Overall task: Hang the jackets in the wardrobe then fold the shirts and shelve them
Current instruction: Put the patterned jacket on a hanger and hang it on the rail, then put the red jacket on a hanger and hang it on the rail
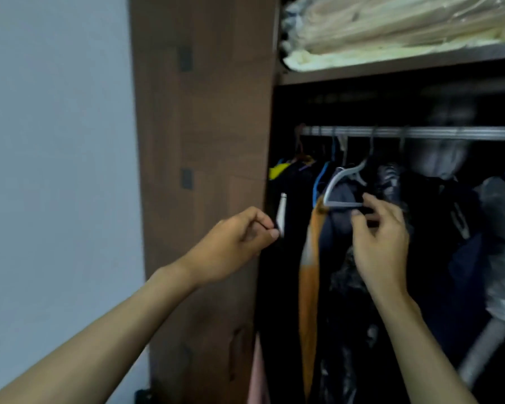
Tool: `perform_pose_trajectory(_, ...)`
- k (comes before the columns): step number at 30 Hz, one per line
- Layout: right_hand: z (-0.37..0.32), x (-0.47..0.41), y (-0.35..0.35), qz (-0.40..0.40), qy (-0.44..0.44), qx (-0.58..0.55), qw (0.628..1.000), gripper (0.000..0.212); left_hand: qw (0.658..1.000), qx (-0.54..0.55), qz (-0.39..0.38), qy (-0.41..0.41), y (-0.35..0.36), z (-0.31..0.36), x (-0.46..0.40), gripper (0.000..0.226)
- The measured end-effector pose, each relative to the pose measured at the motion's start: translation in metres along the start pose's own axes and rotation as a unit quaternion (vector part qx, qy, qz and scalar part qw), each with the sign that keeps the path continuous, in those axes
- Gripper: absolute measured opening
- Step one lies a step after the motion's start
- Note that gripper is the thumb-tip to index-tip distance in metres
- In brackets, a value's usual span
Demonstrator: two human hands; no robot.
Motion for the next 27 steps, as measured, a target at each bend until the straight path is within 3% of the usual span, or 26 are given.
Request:
perform_pose_trajectory(6, -0.138, 0.136, 0.056, -0.195, -0.040, -0.100, 0.975, 0.026, 0.988, -0.074, 0.053, -0.122, -0.098, -0.008, 0.151, 0.022)
perform_pose_trajectory(13, -0.303, 0.309, 0.114, -0.453, -0.077, -0.236, 0.856, 0.029, 0.920, -0.148, 0.185, -0.312, -0.219, 0.005, 0.395, 0.026)
perform_pose_trajectory(20, -0.474, 0.508, 0.103, -0.639, -0.198, -0.322, 0.670, 0.029, 0.764, -0.222, 0.352, -0.493, -0.270, 0.071, 0.678, 0.029)
perform_pose_trajectory(27, -0.595, 0.692, -0.002, -0.729, -0.331, -0.396, 0.449, 0.034, 0.559, -0.247, 0.478, -0.631, -0.204, 0.206, 0.895, 0.030)
Point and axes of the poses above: each hand's wrist, its own x-axis away from the middle knuckle, its own y-axis out of the palm, z = x × y, the point moved 3 cm from there along -x, towards the middle knuckle, and after that the axes turned 4 degrees about -y, right-handed, at the moved point
